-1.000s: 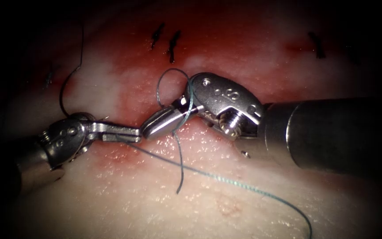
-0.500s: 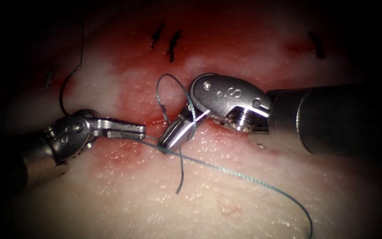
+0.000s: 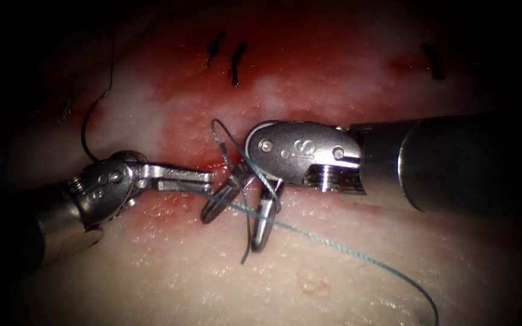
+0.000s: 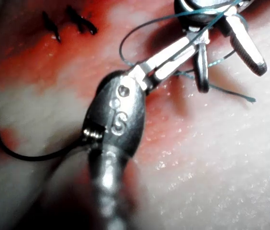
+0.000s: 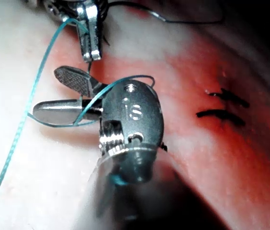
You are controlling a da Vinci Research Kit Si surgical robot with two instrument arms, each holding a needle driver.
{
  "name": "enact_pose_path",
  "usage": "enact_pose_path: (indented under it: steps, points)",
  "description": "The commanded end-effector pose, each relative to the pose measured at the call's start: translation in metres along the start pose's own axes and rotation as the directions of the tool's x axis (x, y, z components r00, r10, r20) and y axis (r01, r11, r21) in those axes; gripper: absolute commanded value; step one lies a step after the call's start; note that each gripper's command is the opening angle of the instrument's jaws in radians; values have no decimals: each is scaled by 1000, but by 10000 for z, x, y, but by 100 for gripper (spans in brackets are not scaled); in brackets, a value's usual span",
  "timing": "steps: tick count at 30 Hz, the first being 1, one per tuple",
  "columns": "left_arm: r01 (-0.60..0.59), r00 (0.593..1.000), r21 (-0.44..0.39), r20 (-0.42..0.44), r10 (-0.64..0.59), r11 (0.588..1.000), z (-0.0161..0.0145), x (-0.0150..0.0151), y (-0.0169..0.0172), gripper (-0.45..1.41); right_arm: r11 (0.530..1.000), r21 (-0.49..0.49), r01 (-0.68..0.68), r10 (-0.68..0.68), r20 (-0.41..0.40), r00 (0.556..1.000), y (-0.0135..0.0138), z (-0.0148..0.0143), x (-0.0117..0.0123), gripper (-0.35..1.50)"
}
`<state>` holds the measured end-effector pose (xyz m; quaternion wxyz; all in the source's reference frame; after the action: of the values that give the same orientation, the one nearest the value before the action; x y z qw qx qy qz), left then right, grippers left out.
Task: Wound Closure
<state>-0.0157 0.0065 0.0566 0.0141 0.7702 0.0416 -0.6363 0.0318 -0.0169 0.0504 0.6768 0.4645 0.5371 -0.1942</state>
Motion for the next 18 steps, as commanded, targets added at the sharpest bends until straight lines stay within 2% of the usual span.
enact_pose_path:
  steps: [1,12,14,18]
  points:
    - [0,1000,-1,-1,0,1000,3,-8,-1,-45,1000,1,8,-8,21,1000,8,9,0,101]
    - [0,1000,-6,-3,0,1000,-1,-7,1,-45,998,34,59,-65,220,973,7,23,-12,96]
    - [0,1000,-6,-3,0,1000,-2,-7,2,-45,997,43,66,-76,304,950,8,32,-20,93]
    - [0,1000,-6,-3,0,1000,-1,-7,2,-45,996,51,75,-88,363,928,9,41,-27,88]
